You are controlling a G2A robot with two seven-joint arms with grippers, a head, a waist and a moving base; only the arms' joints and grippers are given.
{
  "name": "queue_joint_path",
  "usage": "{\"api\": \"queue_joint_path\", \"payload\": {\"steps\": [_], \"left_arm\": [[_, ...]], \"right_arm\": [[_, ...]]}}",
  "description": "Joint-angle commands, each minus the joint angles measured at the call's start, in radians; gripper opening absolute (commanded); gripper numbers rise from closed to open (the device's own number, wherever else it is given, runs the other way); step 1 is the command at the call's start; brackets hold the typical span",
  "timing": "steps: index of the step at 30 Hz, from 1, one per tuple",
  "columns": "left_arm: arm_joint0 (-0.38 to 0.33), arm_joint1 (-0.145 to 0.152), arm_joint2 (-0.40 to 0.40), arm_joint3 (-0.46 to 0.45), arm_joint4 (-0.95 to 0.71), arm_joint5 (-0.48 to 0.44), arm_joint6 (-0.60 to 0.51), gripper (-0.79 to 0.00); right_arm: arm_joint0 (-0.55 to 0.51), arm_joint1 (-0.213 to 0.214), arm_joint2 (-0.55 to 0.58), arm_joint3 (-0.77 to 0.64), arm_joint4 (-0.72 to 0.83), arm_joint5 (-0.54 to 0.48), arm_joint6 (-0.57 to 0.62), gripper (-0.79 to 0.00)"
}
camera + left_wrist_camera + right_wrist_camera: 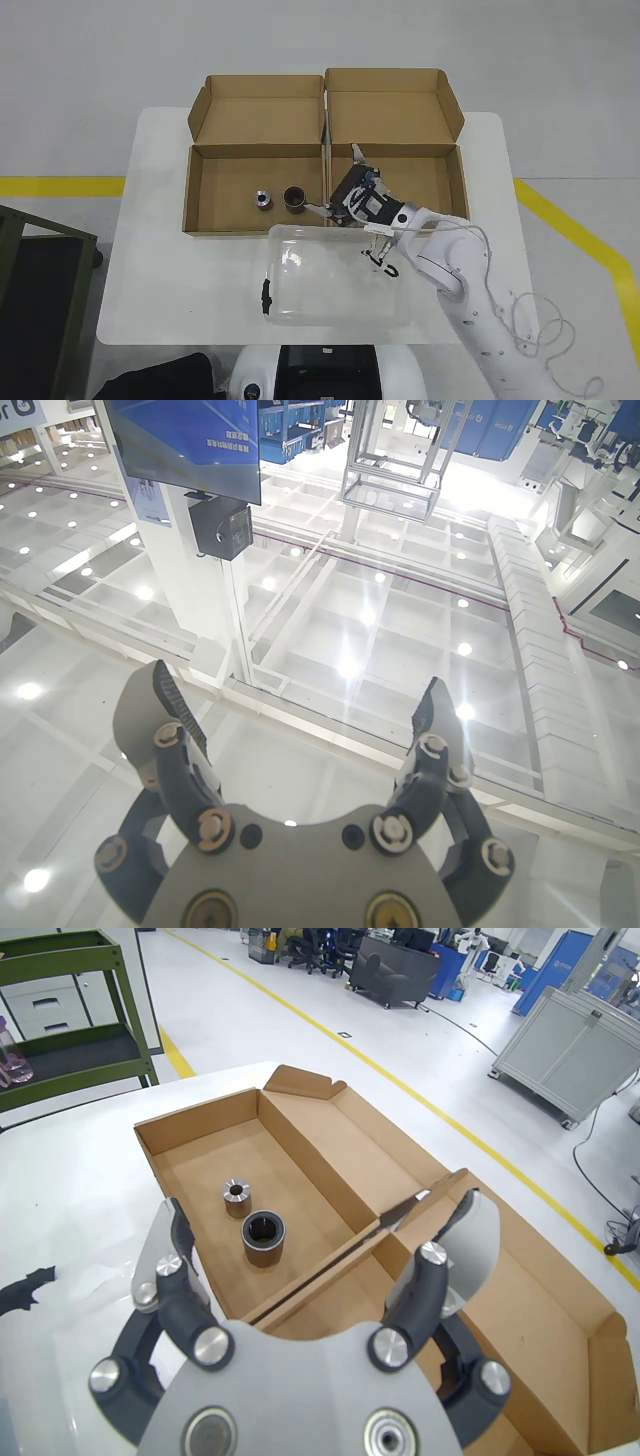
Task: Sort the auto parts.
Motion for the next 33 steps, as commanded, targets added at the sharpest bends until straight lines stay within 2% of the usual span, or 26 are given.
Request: {"api": "queue_joint_path", "payload": {"steps": [1,18,33], "left_arm": [[0.000,0.000,0.000,0.000,0.000,0.000,0.000,0.000],[0.000,0.000,0.000,0.000,0.000,0.000,0.000,0.000],[0.000,0.000,0.000,0.000,0.000,0.000,0.000,0.000]], "right_arm": [[-0.052,0.009,0.047,-0.036,-0.009,-0.006,-0.010,0.000],[-0.391,0.063,0.408,-0.263,-0.011,-0.060,-0.078,0.000],[-0.589,0.080,0.575,-0.278,0.010,-0.084,-0.234,0.000]]}}
